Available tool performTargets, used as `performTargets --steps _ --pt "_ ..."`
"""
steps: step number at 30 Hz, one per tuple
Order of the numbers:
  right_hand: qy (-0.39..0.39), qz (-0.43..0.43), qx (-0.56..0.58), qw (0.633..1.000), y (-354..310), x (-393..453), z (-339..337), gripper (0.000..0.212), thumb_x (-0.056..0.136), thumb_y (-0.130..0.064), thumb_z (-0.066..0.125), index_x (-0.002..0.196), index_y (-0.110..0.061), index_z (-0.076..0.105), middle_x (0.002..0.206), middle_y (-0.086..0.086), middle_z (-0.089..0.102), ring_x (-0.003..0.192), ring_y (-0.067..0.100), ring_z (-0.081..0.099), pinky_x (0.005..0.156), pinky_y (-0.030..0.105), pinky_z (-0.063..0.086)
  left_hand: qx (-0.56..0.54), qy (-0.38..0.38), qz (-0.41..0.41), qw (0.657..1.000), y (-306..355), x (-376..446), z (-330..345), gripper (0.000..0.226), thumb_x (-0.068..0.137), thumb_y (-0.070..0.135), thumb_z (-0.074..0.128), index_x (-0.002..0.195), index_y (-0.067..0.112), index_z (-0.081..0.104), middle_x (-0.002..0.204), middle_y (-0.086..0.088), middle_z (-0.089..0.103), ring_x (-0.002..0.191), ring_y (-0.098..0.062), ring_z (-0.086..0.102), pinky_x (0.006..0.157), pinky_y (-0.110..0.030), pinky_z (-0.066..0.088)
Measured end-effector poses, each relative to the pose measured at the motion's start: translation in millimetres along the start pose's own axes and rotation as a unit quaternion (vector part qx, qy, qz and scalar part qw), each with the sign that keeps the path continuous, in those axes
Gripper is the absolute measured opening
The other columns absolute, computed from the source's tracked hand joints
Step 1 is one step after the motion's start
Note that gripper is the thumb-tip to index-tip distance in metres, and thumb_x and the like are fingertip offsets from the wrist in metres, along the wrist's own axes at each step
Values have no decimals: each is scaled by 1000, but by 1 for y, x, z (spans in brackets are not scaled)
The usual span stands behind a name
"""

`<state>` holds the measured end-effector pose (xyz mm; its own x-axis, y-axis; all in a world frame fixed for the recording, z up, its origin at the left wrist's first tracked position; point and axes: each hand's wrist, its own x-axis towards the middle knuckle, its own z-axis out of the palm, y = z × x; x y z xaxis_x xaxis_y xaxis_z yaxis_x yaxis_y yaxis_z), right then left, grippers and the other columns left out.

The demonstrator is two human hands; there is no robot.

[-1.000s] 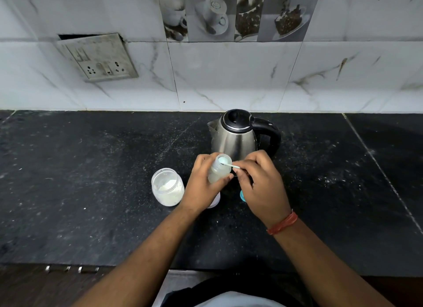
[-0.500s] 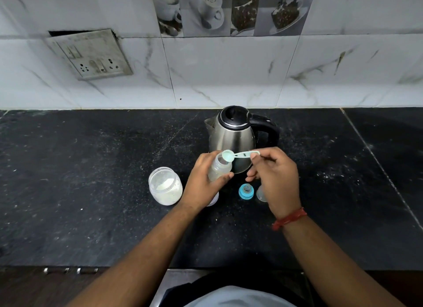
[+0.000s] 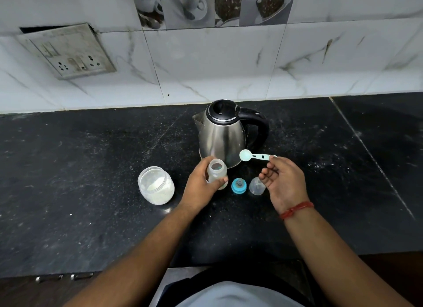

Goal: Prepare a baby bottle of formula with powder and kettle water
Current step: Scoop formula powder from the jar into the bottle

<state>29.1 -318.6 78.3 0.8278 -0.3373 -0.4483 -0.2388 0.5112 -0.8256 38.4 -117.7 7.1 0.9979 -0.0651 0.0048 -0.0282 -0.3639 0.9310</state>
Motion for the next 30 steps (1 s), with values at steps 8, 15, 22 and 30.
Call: performTargets --steps 8,15,22,30 --pt "8 3 -22 1000 1 2 -11 9 97 -11 59 90 -12 64 73 1 58 58 11 58 53 26 51 85 -9 -12 996 -16 -1 15 45 79 34 80 113 49 55 115 22 58 110 8 56 92 -22 47" --pt "4 0 -34 999 0 0 -14 9 98 -12 59 90 -13 64 73 0 58 59 10 58 54 25 51 91 -28 -14 995 -16 2 18 45 84 16 82 120 30 59 117 13 57 106 9 54 83 2 34" --pt "-2 1 -49 999 4 0 -10 9 98 -12 59 91 -13 64 75 1 58 60 10 58 56 25 50 99 -44 -10 994 -21 -2 14 73 82 24 86 144 26 49 137 9 50 121 -1 49 91 7 27" --pt "-3 -3 -56 998 9 0 2 8 98 -12 59 92 -13 65 76 1 58 61 10 58 52 23 49 106 -16 59 993 -6 -12 0 67 95 39 70 152 25 38 147 9 45 131 4 43 107 -5 28"
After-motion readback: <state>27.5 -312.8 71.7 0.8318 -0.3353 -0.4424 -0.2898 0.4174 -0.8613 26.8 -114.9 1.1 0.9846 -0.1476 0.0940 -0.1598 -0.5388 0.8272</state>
